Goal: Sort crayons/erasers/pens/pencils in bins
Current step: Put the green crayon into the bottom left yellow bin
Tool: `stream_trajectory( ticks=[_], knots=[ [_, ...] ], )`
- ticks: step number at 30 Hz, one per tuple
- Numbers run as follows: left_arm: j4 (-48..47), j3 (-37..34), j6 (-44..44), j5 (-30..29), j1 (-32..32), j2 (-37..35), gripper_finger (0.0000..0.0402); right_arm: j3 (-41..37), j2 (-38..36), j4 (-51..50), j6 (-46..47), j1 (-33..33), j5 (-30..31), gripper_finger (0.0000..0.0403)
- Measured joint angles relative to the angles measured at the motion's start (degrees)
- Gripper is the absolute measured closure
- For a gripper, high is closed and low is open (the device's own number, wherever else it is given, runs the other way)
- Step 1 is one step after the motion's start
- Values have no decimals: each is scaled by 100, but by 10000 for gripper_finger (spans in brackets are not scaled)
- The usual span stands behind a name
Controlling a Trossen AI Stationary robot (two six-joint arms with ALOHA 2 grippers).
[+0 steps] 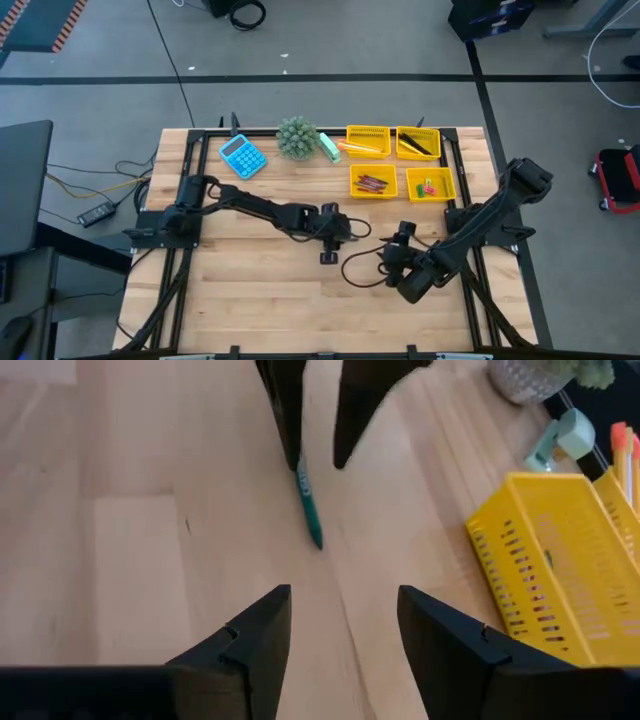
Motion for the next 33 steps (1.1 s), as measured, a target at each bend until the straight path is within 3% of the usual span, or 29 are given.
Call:
stream_trajectory(
  ticks=[8,15,21,26,29,33],
  knots=[
    [-322,-7,458,-51,-28,-667,257,0,-344,-80,-114,-105,-48,213],
    [-506,-45,330,-77,-114,-897,307,0,-344,-123,24,-135,-487,213],
    [-313,-804,-238,-129,-173,-1123,360,-138,-344,-101,513,-87,-498,213],
    [917,-2115,-624,-256,-241,-1995,394,-353,-342,-115,585,42,-350,213],
    [2330,-3013,-666,-326,-211,-2643,389,-376,-342,-42,334,-158,-110,213],
    [4995,-4366,-913,-374,-170,-3040,363,-315,-341,414,-565,-1029,-1192,213]
  ],
)
